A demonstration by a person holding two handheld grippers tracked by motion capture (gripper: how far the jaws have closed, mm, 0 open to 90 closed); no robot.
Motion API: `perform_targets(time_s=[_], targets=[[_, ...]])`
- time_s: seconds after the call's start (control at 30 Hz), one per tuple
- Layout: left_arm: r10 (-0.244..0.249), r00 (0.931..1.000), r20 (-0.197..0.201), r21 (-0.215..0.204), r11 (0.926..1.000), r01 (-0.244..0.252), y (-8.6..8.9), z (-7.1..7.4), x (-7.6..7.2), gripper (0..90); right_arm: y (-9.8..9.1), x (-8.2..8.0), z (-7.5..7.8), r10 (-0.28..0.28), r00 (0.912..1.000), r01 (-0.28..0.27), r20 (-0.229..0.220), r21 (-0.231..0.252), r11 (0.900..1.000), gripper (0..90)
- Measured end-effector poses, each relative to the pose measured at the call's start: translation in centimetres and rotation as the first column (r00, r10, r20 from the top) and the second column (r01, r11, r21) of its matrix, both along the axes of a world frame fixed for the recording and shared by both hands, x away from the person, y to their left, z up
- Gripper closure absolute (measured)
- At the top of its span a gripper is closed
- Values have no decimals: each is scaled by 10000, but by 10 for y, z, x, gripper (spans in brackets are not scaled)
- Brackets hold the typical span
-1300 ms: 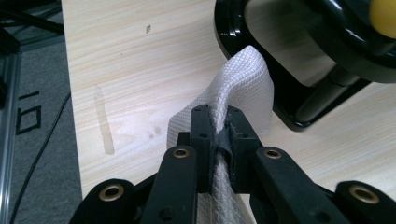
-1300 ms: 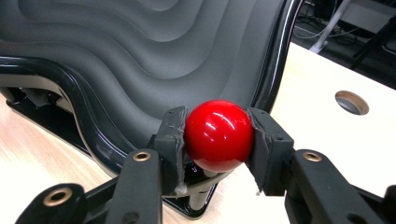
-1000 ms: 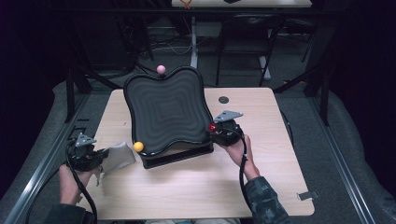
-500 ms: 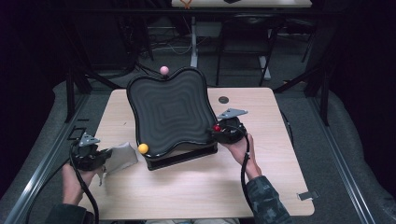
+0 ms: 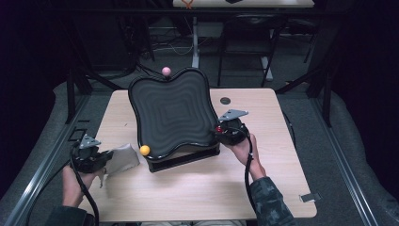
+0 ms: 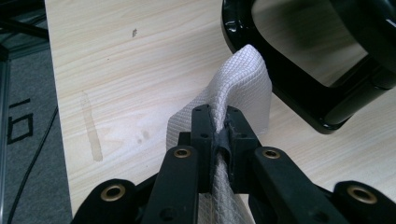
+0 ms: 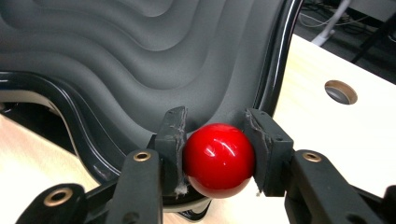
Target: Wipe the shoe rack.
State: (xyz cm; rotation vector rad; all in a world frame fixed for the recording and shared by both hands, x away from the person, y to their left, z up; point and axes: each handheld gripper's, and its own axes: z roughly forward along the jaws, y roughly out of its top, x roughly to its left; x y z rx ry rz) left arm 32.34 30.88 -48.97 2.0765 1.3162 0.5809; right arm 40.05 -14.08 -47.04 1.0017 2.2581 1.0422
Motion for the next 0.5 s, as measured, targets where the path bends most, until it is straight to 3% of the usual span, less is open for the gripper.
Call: perform_targets(time_s=[0.13, 0.3, 0.5], targets=[[-18, 10000, 14, -41, 10000, 19, 1, 1, 0, 839, -11, 2, 2, 579, 9981, -579, -224, -23, 9983, 598], [-56, 10000, 38, -74, 10000, 56, -1, 1, 0, 839, -26, 3, 4, 920, 9945, -927, -494, -108, 9956, 598], [-55, 9998, 196, -301, 9995, 61, -4, 1, 0, 826, -35, 6, 2, -148, 9988, 152, -459, 89, 9998, 584]])
